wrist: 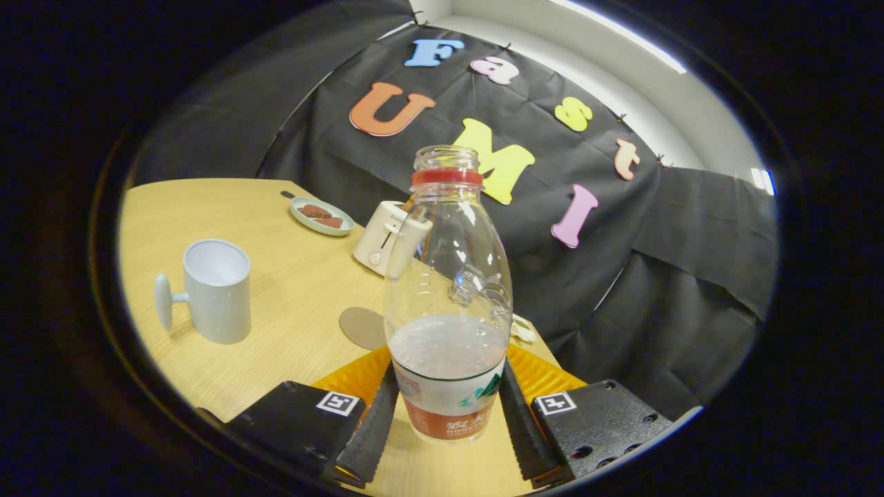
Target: Take the bottle from table, then pour the juice into the cup, finally place the bottle on the coaster
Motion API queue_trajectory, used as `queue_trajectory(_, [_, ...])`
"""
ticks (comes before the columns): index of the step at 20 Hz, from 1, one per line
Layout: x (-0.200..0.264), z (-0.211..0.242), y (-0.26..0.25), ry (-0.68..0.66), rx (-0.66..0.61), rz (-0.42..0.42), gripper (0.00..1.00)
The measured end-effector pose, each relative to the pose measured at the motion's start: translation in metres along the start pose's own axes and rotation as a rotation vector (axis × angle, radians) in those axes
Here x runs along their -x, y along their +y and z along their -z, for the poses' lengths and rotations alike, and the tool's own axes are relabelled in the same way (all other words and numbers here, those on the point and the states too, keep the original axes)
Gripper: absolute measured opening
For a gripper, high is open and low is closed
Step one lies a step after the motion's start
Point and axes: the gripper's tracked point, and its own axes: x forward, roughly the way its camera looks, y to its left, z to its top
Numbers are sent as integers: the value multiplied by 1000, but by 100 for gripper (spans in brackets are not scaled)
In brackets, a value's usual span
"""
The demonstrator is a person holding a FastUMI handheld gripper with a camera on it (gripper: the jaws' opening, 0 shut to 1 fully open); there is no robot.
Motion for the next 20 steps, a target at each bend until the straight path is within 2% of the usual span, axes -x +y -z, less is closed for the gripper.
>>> queue_trajectory(11, [7, -22, 27, -18, 330, 34, 78])
queue_trajectory(20, [13, -36, 40, -65, 709, 118, 78])
